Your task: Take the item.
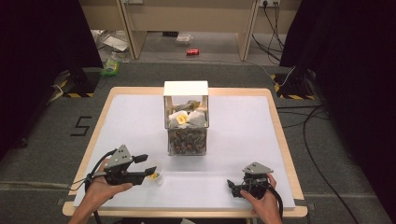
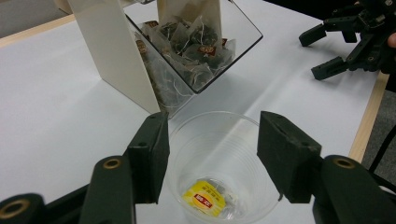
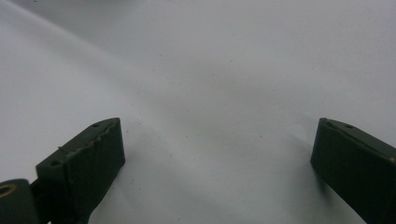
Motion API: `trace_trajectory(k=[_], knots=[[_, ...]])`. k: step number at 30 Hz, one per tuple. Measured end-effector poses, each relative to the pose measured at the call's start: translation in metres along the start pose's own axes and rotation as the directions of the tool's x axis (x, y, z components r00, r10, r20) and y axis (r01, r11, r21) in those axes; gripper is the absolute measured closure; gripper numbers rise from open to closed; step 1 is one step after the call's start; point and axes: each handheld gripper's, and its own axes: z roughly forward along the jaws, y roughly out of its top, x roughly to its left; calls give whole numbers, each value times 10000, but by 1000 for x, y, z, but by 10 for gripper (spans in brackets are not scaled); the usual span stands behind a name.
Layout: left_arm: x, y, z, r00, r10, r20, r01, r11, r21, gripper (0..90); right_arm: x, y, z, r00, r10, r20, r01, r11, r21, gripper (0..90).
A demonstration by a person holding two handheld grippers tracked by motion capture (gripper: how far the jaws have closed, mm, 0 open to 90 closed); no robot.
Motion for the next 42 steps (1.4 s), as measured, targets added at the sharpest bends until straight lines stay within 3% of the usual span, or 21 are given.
trace_trajectory(k=[10, 17, 23, 35, 42], knots=[[9, 5, -5, 9993, -368, -113, 367, 9993, -69, 304, 0, 0, 0, 10000, -17, 4, 18, 10000, -11, 35], [18, 8, -12, 9970, -513, -573, 497, 9983, -293, 253, 0, 0, 0, 10000, -1, -1, 1, 10000, -2, 35], [28, 6, -16, 9901, -972, -1011, 922, 9943, -525, 177, 0, 0, 0, 10000, 1, 0, -1, 10000, 0, 36], [51, -2, -20, 9767, -1611, -1421, 1526, 9859, -689, 166, 0, 0, 0, 10000, 1, -2, -1, 10000, -1, 36], [63, -12, -18, 9656, -1885, -1794, 1807, 9818, -592, 166, 0, 0, 0, 10000, -19, -2, 19, 10000, -8, 36]])
